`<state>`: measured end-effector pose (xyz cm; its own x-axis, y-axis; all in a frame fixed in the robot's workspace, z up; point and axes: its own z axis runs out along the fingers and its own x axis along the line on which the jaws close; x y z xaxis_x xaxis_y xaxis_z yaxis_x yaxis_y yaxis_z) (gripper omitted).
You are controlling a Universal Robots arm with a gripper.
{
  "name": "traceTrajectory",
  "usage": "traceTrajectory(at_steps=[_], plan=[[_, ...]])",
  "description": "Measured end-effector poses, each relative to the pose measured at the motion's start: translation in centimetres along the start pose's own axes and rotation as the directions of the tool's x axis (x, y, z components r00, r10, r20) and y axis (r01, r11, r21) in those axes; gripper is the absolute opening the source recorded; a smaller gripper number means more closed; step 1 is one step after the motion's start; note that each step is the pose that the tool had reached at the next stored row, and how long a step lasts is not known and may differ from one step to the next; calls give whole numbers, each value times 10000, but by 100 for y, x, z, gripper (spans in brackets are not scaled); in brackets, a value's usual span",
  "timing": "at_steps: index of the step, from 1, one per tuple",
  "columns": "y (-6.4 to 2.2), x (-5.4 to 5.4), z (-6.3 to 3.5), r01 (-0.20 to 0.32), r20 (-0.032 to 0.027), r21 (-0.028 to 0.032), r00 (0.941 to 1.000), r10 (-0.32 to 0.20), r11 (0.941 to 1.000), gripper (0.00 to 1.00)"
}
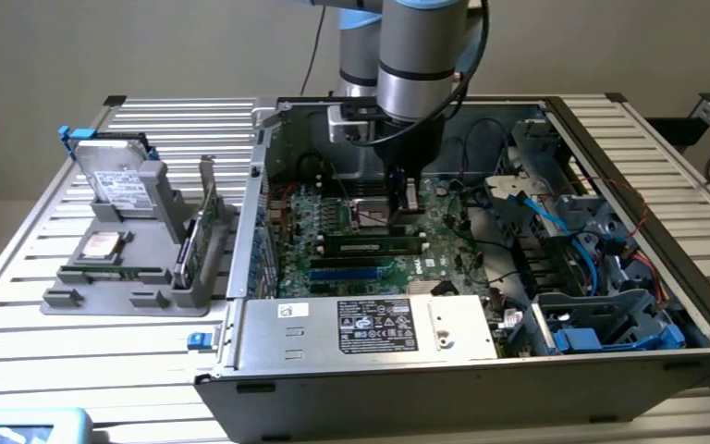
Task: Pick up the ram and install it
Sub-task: 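Insert the ram into the slot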
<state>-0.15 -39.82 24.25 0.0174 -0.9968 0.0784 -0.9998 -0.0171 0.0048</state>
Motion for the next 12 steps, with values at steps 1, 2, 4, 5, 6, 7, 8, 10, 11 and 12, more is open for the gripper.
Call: traceTrajectory(at_steps=[1, 2, 4, 5, 6, 7, 8, 10, 11, 12], plan=[[-19, 2, -9, 3, 2, -30, 10000, -3, 10000, 22], [-36, 4, -15, 5, 1, -55, 10000, -5, 10000, 22], [-48, 6, -14, 7, 7, -82, 10000, -7, 10000, 22], [-48, 6, -15, 7, 6, -83, 10000, -7, 10000, 22], [-48, 6, -15, 7, 5, -83, 10000, -7, 10000, 22], [-48, 7, -16, 7, 3, -84, 10000, -7, 10000, 22], [-48, 7, -16, 7, 4, -84, 10000, -7, 10000, 22], [-48, 7, -16, 7, 4, -84, 10000, -7, 10000, 22], [-48, 7, -16, 7, 4, -84, 10000, -7, 10000, 22], [-48, 7, -16, 7, 3, -84, 10000, -7, 10000, 22]])
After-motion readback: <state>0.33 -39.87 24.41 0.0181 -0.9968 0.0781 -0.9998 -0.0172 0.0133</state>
